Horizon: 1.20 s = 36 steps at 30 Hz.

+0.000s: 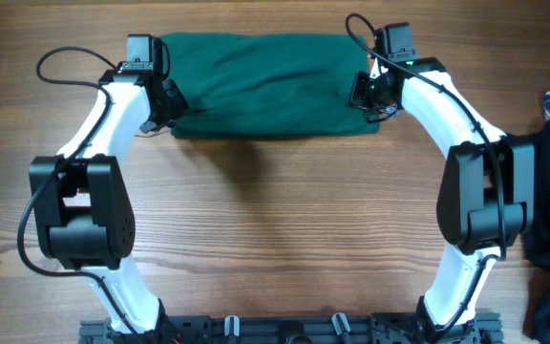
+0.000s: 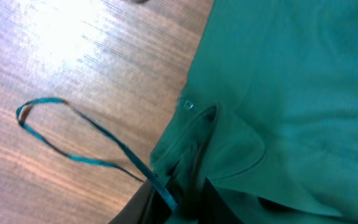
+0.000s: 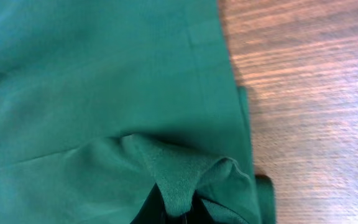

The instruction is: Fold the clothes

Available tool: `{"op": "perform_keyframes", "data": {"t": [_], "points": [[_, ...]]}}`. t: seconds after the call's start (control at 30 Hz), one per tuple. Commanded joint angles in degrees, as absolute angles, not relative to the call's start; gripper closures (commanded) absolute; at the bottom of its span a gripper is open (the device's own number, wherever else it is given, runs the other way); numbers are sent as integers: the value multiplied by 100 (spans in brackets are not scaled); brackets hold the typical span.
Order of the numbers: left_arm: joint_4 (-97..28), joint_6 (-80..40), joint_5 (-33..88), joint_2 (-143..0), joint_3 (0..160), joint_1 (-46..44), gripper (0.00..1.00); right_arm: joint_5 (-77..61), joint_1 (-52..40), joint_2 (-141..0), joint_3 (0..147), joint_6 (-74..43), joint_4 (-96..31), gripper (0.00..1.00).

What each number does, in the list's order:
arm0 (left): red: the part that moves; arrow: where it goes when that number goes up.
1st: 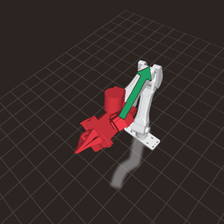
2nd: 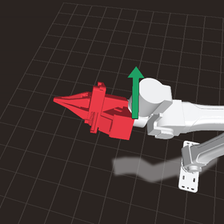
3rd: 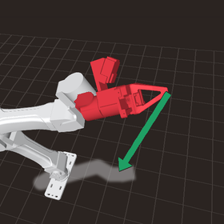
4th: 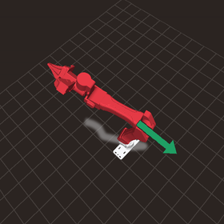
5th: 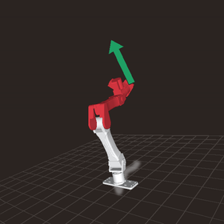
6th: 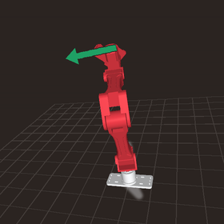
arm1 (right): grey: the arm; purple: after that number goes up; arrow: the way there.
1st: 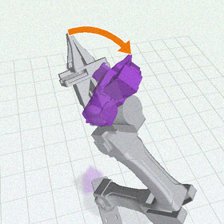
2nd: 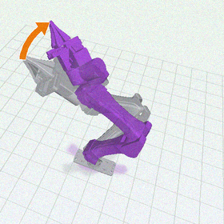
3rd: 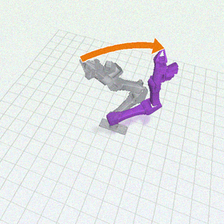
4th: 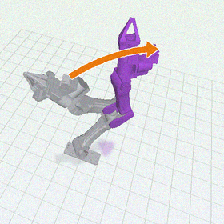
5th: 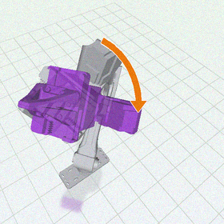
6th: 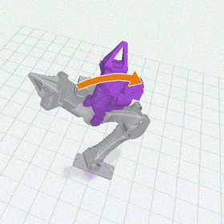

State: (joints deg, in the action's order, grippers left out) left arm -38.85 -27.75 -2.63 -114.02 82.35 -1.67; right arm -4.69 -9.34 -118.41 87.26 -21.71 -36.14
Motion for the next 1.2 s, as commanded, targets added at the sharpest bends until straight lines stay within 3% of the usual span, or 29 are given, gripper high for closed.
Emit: {"op": "perform_keyframes", "data": {"t": [0.0, 0.1, 0.13, 0.2, 0.27, 0.3, 0.37, 0.47, 0.53, 0.6, 0.7, 0.73, 0.77, 0.8, 0.83, 0.87, 0.97, 1.17], "points": [[-3743, -2749, -421, -11535, 8252, -110, 73, -475, -996, -12016, 8812, -2099, -3509, 96], [-3726, -2749, -419, -11544, 8252, -110, 60, -336, -996, -12016, 8812, -2091, -3516, 96], [-3726, -2749, -419, -11544, 8252, -110, 51, -336, -996, -12016, 8812, -2084, -3494, 89], [-3669, -2740, -421, -11544, 8252, -110, 24, -340, -996, -12016, 8812, -1822, -3376, 74], [-3487, -2591, -419, -11542, 8252, -110, 6, -338, -996, -12016, 8812, -1634, -3253, 60], [-3299, -2469, -419, -11539, 8289, -99, 1, -338, -996, -12016, 8812, -1328, -3070, 40], [-3345, -2261, -421, -11539, 8600, -99, 1, -336, -993, -12009, 8827, -1186, -2801, 25], [-3948, -2117, -421, -11493, 9660, -99, 1, -340, -989, -11913, 9111, -1085, -2746, 19], [-4375, -2121, -419, -11450, 10162, -99, 0, -340, -989, -11896, 9325, -895, -2858, 10], [-4906, -2281, -416, -11347, 10418, -99, 1, -336, -989, -11880, 9577, -740, -3144, 9], [-6163, -2971, -209, -11260, 10429, -102, 14, -338, -982, -11690, 9789, -930, -4023, 10], [-6687, -3050, 84, -11262, 10392, -115, 34, -342, -980, -11616, 9789, -1079, -4451, 14], [-7081, -3050, 152, -11262, 10388, -150, 78, -344, -978, -11590, 9789, -1105, -4860, 20], [-7395, -3050, 150, -11262, 10385, -193, 96, -344, -978, -11590, 9789, -1118, -5336, 33], [-7675, -3052, 154, -11262, 10377, -257, 96, -344, -980, -11592, 9776, -1118, -5741, 59], [-7876, -3052, 198, -11262, 10366, -320, 96, -342, -980, -11592, 9756, -1133, -5955, 70], [-8103, -3048, 272, -11262, 9994, -718, 96, -329, -978, -11592, 9583, -1420, -6302, 71], [-7199, -3044, 272, -11262, 8259, -1120, 96, -340, -978, -11592, 8991, -1538, -5527, 78]]}}
